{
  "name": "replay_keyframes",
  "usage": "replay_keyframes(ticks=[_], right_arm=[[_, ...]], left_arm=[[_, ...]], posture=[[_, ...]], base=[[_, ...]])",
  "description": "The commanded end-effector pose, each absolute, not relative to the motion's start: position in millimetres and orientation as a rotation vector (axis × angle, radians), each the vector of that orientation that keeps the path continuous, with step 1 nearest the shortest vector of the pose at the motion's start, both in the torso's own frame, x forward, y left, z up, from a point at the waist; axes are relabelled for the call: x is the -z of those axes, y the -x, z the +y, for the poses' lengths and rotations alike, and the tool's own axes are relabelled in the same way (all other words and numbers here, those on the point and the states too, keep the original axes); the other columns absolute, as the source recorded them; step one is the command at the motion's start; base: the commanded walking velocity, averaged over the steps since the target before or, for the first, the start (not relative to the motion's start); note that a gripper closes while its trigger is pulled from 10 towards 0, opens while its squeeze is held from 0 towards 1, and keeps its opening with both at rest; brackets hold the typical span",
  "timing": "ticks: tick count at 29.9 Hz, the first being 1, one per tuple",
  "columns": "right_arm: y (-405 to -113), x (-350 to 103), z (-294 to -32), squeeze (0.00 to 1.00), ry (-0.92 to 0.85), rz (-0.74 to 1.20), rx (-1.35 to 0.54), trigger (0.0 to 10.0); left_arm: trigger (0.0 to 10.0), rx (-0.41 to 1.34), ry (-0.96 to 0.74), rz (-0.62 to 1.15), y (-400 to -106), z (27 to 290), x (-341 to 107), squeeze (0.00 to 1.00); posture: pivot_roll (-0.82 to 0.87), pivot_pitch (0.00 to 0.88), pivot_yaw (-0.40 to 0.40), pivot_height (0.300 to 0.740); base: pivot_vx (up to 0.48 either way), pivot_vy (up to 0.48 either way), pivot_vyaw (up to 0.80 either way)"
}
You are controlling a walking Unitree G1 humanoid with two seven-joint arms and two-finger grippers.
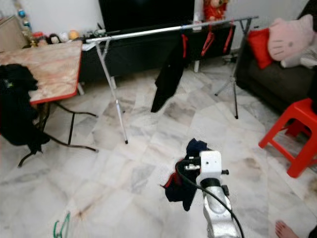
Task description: Hang hanger
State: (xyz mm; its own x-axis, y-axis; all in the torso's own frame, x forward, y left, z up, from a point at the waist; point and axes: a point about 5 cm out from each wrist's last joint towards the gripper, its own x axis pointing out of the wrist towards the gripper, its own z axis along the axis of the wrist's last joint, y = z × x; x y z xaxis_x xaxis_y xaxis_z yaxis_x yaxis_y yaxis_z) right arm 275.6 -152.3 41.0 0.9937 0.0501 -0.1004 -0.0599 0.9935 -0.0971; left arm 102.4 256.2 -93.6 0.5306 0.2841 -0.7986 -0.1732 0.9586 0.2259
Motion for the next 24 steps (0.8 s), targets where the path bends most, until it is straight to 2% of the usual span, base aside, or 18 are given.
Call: replay_keyframes(ticks=[1, 13, 24], right_arm=[[-281.6, -50.4, -158.1, 0.0, 0.12, 0.055, -0.045, 10.0], [-284.2, -50.6, -154.8, 0.0, 0.119, 0.057, -0.064, 10.0], [-284.2, -48.6, -152.7, 0.0, 0.123, 0.064, -0.079, 10.0]], left_arm=[[10.0, -0.272, -0.108, 0.974, -103.7, 252.7, 94.5, 0.0], [10.0, -0.279, -0.092, 0.982, -102.9, 252.0, 95.3, 0.0], [10.0, -0.276, -0.089, 0.983, -102.7, 251.3, 95.6, 0.0]], posture=[[-0.09, 0.0, 0.068, 0.74], [-0.08, 0.0, 0.06, 0.74], [-0.07, 0.0, 0.058, 0.74]], base=[[0.0, 0.48, 0.56], [0.0, 0.48, 0.61], [0.0, 0.48, 0.79]])
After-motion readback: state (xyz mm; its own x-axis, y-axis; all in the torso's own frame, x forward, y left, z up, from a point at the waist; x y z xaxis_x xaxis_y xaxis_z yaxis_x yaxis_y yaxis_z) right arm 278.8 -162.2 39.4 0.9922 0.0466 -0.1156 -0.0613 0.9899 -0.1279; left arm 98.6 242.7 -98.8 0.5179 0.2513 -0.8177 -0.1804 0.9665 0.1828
